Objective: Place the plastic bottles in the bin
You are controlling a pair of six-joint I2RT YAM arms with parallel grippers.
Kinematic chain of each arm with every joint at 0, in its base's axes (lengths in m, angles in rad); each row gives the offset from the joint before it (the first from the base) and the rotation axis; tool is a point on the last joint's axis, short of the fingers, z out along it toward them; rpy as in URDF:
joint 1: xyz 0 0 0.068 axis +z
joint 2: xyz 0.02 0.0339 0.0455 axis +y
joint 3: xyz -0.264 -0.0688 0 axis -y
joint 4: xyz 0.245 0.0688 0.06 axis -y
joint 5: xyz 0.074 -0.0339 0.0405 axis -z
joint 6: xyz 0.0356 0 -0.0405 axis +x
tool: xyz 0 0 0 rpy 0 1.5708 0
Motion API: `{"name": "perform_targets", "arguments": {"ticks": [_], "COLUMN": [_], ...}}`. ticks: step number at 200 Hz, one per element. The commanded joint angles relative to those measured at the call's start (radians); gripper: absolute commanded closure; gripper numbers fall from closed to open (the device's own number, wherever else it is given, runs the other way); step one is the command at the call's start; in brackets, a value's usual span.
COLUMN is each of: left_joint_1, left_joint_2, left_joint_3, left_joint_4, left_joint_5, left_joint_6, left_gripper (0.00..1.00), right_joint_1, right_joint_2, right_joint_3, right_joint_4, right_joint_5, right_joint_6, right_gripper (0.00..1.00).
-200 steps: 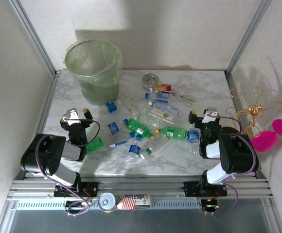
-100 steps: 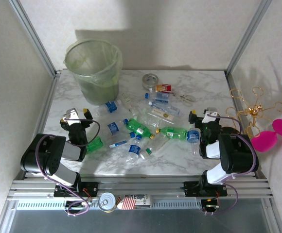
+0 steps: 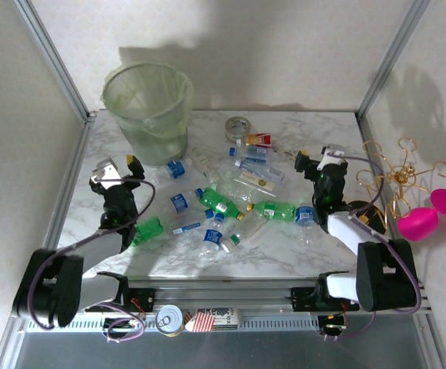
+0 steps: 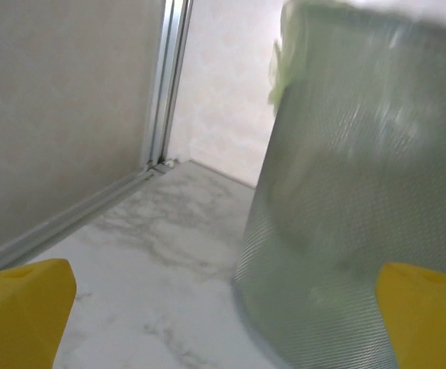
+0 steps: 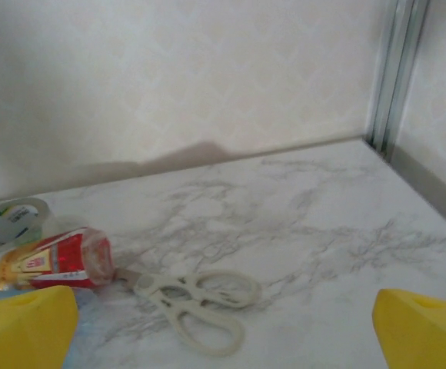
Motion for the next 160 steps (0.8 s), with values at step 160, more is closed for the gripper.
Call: {"name": "perform_targets", "arguments": {"ticks": [160], "left_joint_1": [-0.324], "left_joint_2": [0.078], "left_joint_3": [0.261], "left_joint_4": [-0.315], "left_joint_5": [0.392], "left_joint_6": [-0.451], "left_gripper": [0.01], "right_joint_1": [0.062], "right_joint_2": [-0.032], "right_joint_3": [0.234], "right_joint_4": [-1.242], "right_joint_5": [-0.022], "right_joint_6": [0.323], "right_gripper": [0.20]}}
